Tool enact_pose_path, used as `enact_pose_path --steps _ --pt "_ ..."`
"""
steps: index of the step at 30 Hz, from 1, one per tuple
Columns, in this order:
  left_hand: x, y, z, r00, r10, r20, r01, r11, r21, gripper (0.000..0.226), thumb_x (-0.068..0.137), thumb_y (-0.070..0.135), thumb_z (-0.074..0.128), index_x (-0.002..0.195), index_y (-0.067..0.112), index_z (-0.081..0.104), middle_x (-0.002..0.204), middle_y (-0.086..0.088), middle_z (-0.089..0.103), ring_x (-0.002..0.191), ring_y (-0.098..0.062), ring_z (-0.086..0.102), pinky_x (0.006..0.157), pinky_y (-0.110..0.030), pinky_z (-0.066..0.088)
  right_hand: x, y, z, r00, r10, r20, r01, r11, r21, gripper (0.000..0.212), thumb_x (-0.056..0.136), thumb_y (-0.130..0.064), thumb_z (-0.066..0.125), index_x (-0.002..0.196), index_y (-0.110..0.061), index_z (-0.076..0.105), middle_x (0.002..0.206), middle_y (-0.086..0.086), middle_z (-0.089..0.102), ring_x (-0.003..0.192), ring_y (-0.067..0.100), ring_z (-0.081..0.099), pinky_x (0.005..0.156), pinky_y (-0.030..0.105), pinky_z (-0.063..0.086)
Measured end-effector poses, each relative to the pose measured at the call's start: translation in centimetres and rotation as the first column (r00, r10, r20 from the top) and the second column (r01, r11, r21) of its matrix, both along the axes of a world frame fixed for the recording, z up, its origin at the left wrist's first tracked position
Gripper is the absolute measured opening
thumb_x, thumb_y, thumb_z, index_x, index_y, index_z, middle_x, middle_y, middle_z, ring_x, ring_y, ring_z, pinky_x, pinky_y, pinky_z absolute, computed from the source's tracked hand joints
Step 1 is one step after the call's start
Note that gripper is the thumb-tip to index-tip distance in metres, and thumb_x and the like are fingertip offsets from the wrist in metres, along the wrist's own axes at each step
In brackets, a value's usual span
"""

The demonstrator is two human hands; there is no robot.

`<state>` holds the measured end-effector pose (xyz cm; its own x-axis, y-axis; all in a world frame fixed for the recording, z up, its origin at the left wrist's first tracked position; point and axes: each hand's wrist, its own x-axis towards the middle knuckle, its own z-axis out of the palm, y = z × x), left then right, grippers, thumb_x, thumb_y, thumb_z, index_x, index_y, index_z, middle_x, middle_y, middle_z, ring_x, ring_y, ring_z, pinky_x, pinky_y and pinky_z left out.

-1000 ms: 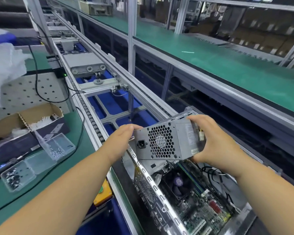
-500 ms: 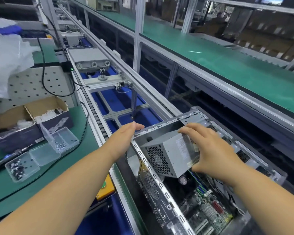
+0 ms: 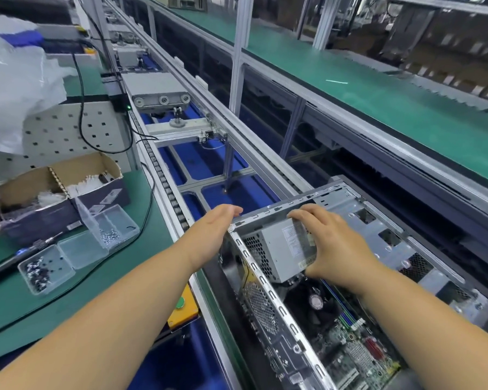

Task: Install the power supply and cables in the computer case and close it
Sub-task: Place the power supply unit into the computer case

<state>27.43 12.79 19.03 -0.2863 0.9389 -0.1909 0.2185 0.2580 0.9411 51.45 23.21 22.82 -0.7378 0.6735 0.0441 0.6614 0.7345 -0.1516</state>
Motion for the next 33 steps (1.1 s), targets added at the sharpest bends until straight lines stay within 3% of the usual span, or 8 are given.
enact_pose_path --steps 5,8,11,16,21,27,31,33 --pt "-0.2 -0.2 -0.3 1.0 -0.004 -0.018 0.003 1.0 -0.029 0.04 0.095 0.063 0.022 0.119 0.056 0.053 0.135 0.026 0.048 0.125 -0.005 0.043 0.096 -0.029 0.032 0.6 0.4 0.1 0.999 0.0 0.038 0.0 1.0 -0.012 0.101 0.052 -0.026 0.078 0.139 -0.047 0.03 0.139 -0.027 0.025 0.121 0.013 0.037 0.069 0.028 0.052" --pt "-0.3 0.0 -0.2 1.0 -0.001 -0.021 0.0 1.0 -0.029 0.04 0.096 0.061 0.021 0.118 0.055 0.055 0.134 0.026 0.049 0.126 -0.005 0.044 0.104 -0.033 0.034 0.2 0.7 -0.1 0.998 -0.01 0.054 0.011 1.0 -0.018 0.101 0.053 -0.024 0.078 0.138 -0.048 0.03 0.139 -0.027 0.025 0.119 0.013 0.038 0.065 0.029 0.052" --pt "-0.5 0.2 0.0 0.999 0.001 -0.035 -0.002 0.999 -0.038 0.041 0.098 0.058 0.021 0.119 0.051 0.056 0.133 0.025 0.051 0.126 -0.005 0.044 0.111 -0.038 0.032 -0.8 1.2 -0.7 0.998 -0.007 0.068 0.009 0.999 -0.04 0.1 0.054 -0.024 0.079 0.139 -0.046 0.03 0.138 -0.026 0.026 0.115 0.015 0.041 0.061 0.023 0.043" --pt "-0.6 0.2 0.2 0.999 -0.012 -0.051 0.01 0.999 -0.04 0.041 0.1 0.055 0.022 0.121 0.047 0.057 0.132 0.023 0.053 0.124 -0.006 0.046 0.108 -0.034 0.034 -2.8 2.3 -2.0 0.989 0.042 0.144 -0.035 0.998 -0.053 0.105 0.052 -0.028 0.082 0.143 -0.042 0.03 0.14 -0.022 0.03 0.114 0.016 0.043 0.061 0.014 0.03" --pt "-0.7 0.2 0.1 0.999 -0.009 -0.03 0.008 1.0 -0.025 0.039 0.1 0.051 0.026 0.121 0.045 0.058 0.13 0.022 0.054 0.121 -0.005 0.046 0.104 -0.031 0.034 -3.7 3.3 -1.9 0.984 0.058 0.168 -0.044 0.995 -0.086 0.105 0.053 -0.026 0.08 0.143 -0.043 0.028 0.139 -0.021 0.03 0.111 0.018 0.044 0.072 0.025 0.042" --pt "-0.7 0.7 -0.4 0.999 -0.018 -0.034 0.019 0.999 0.027 0.027 0.093 0.051 0.054 0.116 0.038 0.059 0.118 0.019 0.058 0.111 -0.003 0.053 0.096 -0.029 0.042 -3.2 2.4 -1.9 0.992 0.034 0.124 -0.022 0.995 -0.099 0.094 0.056 -0.025 0.078 0.134 -0.04 0.027 0.133 -0.017 0.035 0.101 0.014 0.045 0.063 0.023 0.038" --pt "-0.2 1.4 -0.8 0.978 -0.032 -0.204 0.032 0.999 0.0 0.045 0.076 0.049 0.074 0.115 0.035 0.056 0.116 0.013 0.051 0.101 -0.007 0.056 0.092 -0.032 0.048 -2.9 2.2 -1.6 0.994 -0.004 0.105 0.014 0.996 -0.087 0.094 0.052 -0.027 0.08 0.131 -0.046 0.032 0.14 -0.009 0.014 0.072 -0.005 0.044 0.047 0.014 0.031" --pt "0.2 1.7 -0.8 0.96 -0.032 -0.278 0.032 0.999 -0.006 0.05 0.072 0.047 0.077 0.115 0.034 0.054 0.116 0.012 0.047 0.099 -0.007 0.055 0.088 -0.031 0.048 -3.1 2.3 -1.6 0.992 -0.009 0.124 0.021 0.996 -0.092 0.094 0.054 -0.027 0.08 0.131 -0.047 0.031 0.138 -0.009 0.016 0.073 0.001 0.045 0.047 0.012 0.029"
